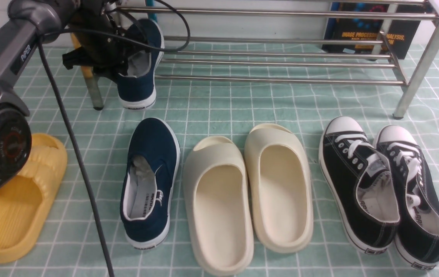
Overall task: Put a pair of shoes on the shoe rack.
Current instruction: Use the left arm to put a shoe into the shoe rack
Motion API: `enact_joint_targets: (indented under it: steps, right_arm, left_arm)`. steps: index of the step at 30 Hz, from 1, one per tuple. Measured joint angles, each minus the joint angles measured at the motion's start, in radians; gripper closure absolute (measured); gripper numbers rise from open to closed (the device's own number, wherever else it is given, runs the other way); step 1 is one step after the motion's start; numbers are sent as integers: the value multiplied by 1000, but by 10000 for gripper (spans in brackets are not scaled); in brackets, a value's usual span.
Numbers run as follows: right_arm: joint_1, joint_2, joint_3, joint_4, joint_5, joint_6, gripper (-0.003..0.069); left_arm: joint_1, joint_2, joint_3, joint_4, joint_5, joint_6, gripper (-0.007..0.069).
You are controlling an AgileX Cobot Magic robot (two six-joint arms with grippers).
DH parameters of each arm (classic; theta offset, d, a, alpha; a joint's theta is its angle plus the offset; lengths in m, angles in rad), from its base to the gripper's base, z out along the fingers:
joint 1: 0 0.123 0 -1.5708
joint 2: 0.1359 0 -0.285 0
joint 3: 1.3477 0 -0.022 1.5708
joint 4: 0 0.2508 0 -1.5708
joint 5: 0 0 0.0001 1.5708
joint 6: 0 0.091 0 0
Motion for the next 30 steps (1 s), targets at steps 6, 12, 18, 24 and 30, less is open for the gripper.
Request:
enact_joint_targets:
  steps: [6,12,18,24,30]
  right_arm:
    - [0,0,0,0,0,0,419]
    - [0,0,0,0,0,0,419]
    - [0,0,0,0,0,0,419]
    - [0,0,0,0,0,0,419]
    - [0,0,0,0,0,0,419]
  left_arm:
    - [-3,-5,-7,7,-65,54,330]
    - [-2,-36,-12,43,-110,92,305]
    - [-2,-77,-15,76,-68,94,359]
    - [3,-109,-16,124,-5,93,522]
    - [3,-159,-16,131,57,109,624]
